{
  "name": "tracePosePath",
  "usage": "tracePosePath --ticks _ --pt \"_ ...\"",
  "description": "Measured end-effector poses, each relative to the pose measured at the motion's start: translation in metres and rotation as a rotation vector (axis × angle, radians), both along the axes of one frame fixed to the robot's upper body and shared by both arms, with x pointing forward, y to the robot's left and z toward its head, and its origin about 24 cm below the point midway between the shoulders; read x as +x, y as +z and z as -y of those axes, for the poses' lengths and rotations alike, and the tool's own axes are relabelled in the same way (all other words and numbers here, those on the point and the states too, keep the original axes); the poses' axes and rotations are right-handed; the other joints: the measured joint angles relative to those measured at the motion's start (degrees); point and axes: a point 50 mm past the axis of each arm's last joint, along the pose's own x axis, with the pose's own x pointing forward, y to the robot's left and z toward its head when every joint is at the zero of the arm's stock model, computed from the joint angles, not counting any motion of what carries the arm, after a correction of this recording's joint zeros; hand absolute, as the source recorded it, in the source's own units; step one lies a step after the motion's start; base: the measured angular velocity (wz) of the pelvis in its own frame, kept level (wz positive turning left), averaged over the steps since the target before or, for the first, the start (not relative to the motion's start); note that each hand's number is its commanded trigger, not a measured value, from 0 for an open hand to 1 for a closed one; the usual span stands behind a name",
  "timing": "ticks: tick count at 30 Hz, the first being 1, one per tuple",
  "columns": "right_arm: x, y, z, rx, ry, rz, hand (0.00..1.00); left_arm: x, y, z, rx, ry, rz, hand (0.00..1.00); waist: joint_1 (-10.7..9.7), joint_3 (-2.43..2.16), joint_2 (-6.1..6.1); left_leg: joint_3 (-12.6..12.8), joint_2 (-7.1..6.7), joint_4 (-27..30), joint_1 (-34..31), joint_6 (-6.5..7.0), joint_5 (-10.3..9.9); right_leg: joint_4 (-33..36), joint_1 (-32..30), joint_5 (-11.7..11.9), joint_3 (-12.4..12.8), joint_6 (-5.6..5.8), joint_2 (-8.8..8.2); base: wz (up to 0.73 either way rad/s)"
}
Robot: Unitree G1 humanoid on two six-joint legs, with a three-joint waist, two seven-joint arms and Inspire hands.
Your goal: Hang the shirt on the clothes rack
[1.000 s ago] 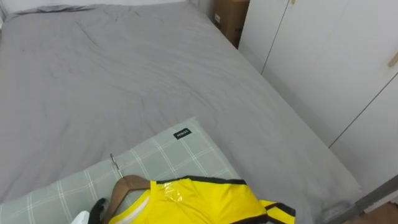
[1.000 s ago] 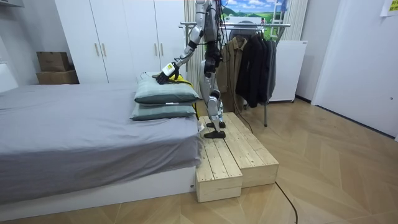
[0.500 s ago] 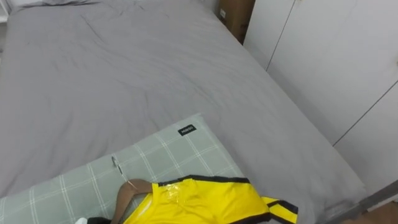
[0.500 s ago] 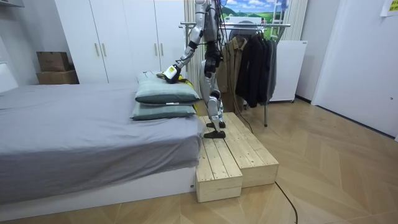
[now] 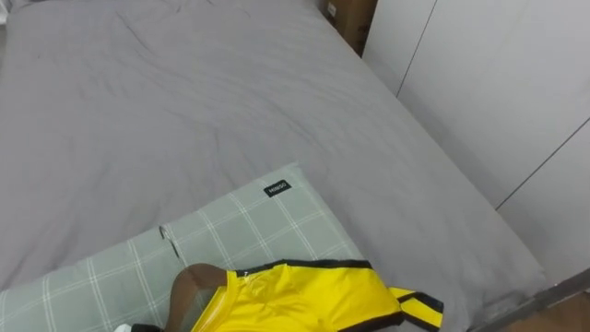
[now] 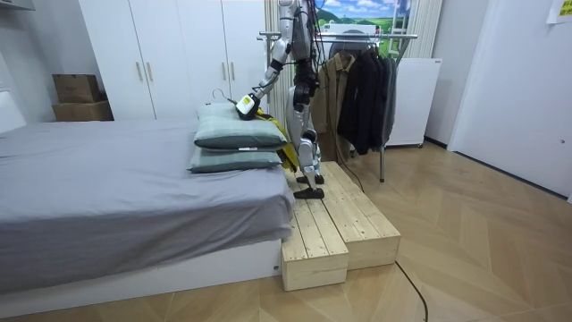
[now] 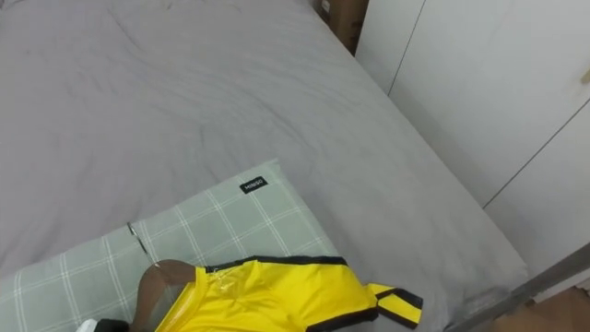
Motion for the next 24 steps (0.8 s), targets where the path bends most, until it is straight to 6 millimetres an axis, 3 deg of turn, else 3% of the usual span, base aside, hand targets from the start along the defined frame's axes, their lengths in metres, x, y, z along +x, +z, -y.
tracePosePath --ticks 22,24 --pt "-0.002 0.0 0.001 0.008 0.006 0.002 0.0 -0.006 -0.005 0.004 -0.036 -0.014 -0.035 1.0 0.0 0.19 0.78 0.0 -0.1 -0.1 1.8 0.0 0.0 -0.1 2.1 0.0 -0.3 0.0 0.01 0.0" --pt "-0.002 0.0 0.002 0.007 0.006 0.005 0.0 -0.012 -0.008 0.006 -0.043 -0.019 -0.052 1.0 -0.1 -0.19 1.28 0.0 -0.1 -0.1 2.2 0.0 0.0 -0.1 2.3 0.0 -0.6 0.01 -0.04 0.0"
